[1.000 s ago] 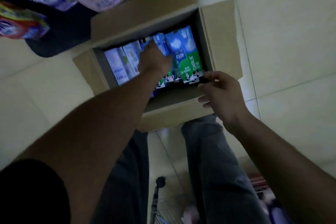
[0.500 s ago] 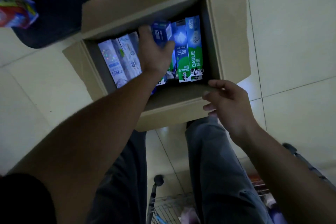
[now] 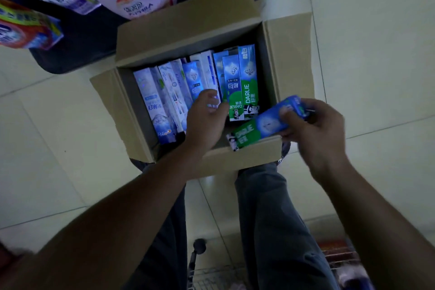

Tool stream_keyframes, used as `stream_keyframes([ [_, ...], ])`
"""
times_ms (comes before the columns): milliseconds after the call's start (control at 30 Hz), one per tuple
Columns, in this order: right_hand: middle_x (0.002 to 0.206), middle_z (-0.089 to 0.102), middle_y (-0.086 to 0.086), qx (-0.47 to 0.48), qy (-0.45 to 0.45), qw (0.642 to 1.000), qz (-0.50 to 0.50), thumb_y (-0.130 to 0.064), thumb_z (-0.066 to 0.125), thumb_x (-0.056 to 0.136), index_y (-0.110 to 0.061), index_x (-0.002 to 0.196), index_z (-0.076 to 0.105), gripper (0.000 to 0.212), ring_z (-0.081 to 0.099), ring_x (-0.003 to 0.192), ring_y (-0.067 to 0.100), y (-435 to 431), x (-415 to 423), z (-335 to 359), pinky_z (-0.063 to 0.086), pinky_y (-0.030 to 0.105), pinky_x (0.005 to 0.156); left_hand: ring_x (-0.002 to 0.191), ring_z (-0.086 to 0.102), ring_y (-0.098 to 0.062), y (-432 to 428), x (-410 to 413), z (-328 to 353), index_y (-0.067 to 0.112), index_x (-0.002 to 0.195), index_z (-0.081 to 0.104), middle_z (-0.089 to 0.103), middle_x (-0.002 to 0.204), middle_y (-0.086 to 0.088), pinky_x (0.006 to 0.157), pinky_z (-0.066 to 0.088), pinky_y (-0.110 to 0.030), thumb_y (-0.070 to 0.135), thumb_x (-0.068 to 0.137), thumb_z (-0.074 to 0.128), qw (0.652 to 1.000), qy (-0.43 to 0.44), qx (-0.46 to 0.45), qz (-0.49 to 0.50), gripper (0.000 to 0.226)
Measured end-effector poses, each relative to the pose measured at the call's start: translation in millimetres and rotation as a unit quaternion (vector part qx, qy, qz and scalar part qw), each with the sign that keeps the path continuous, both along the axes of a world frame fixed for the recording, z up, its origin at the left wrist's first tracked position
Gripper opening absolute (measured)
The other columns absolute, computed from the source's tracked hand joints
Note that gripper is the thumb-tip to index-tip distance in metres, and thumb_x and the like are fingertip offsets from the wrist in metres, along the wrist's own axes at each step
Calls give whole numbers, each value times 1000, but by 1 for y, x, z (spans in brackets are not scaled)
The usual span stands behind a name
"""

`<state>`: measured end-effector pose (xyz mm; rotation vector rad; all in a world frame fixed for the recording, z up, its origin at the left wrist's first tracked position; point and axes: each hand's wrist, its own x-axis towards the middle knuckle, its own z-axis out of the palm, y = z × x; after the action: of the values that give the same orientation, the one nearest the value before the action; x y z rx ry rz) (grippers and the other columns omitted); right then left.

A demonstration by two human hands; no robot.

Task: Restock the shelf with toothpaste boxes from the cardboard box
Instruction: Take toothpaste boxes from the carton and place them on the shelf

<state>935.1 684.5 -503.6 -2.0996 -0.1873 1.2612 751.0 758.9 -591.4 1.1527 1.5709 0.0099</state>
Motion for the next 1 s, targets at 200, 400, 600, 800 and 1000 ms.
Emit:
stream_keyframes([
  [200, 75, 75, 4, 40, -2, 996, -85, -10, 73, 92, -15, 101, 66, 13, 70, 61, 24, -29, 35, 4, 60, 31, 60, 120, 57, -36, -16, 42, -90, 7, 157, 23, 46, 150, -19, 72, 43, -29, 34, 87, 81, 975, 113, -155, -113, 95],
  [400, 88, 69, 21, 46, 41, 988, -139, -10, 71, 93, -8, 105, 63, 15, 66, 67, 31, -29, 37, 6, 59, 35, 67, 95, 58, -29, -33, 40, -97, 4, 140, 39, 58, 123, -21, 65, 48, -39, 14, 98, 65, 990, 118, -80, -7, 51],
  [600, 80, 72, 10, 80, 82, 979, -167, -11, 70, 93, -10, 97, 64, 8, 63, 63, 29, -6, 26, 55, 57, 34, 65, 68, 55, -1, -11, -12, -13, 23, 96, 56, 57, 81, 10, 57, 38, -21, 32, 88, 79, 994, 29, 41, 97, 26],
  [800, 82, 69, 11, 146, 118, 969, -161, -14, 71, 90, -13, 95, 64, 8, 63, 65, 29, 34, -1, 153, 56, 34, 64, 84, 63, -10, 24, -73, 123, 20, 100, 64, 66, 93, 1, 80, 51, -26, -2, 79, 83, 974, -48, 117, 190, 35],
  [1000, 78, 70, 8, 232, 168, 954, -83, -19, 73, 81, -15, 90, 65, 13, 67, 56, 20, 88, -56, 293, 59, 30, 59, 88, 68, -10, 62, -147, 301, 16, 104, 71, 75, 98, -4, 85, 53, -33, -1, 74, 82, 929, -187, 185, 259, 36],
])
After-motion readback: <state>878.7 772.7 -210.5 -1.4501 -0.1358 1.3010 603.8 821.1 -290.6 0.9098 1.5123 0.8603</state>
